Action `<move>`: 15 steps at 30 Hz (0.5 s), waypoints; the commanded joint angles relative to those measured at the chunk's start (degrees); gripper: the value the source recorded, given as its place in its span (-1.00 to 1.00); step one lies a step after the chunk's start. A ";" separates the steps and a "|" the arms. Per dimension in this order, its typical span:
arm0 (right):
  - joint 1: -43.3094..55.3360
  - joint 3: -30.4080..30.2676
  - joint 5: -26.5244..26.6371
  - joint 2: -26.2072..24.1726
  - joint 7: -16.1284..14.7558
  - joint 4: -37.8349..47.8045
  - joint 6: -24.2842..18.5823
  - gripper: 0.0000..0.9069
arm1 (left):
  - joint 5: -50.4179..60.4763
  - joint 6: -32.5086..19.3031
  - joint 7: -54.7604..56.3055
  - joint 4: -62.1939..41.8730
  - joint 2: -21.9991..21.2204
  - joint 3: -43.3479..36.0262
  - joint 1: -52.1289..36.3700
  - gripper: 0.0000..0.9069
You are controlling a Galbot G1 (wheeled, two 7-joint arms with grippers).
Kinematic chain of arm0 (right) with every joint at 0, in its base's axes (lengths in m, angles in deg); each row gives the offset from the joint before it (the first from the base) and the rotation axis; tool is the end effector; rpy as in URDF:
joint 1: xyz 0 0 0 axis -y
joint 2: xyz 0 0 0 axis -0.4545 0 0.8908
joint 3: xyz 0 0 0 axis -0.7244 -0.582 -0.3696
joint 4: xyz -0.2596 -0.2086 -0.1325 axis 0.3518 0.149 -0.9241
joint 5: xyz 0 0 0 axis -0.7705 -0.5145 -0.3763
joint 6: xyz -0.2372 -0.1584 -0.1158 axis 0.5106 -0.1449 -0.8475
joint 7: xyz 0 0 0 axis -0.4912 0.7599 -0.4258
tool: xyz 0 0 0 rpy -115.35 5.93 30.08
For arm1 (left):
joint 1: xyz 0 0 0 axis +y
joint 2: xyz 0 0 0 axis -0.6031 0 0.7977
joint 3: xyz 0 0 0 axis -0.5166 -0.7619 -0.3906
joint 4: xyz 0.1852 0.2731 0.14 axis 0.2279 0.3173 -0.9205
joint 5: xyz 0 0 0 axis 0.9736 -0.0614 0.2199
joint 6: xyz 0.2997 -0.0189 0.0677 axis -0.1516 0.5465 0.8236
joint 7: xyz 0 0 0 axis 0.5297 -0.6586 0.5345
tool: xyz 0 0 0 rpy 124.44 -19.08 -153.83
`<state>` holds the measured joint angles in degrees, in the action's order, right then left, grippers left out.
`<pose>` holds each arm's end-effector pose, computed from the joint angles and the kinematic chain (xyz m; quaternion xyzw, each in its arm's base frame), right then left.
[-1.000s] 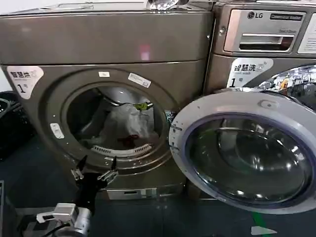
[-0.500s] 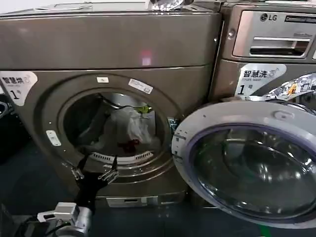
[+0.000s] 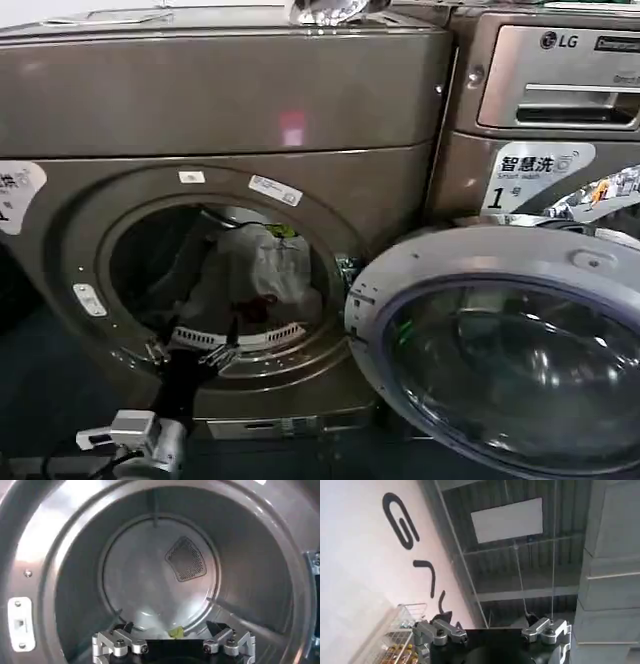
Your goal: Grasp the clothes from the dryer.
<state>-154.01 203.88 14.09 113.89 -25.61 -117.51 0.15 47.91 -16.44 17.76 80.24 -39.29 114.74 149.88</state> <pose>-0.0918 -0.3593 -0.0132 0.4963 0.7140 -0.3481 0.3503 0.1401 0.0072 -0.2027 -0.0156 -0.9990 -0.0394 0.0152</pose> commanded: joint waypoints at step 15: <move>0.01 -0.01 -0.32 0.00 0.69 0.02 1.38 1.00 | -0.05 -0.08 -0.18 -0.39 0.08 -0.08 -0.30 1.00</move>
<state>-153.97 203.85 13.90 113.91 -25.04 -117.42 0.75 47.87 -16.50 17.60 79.85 -39.24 114.69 149.55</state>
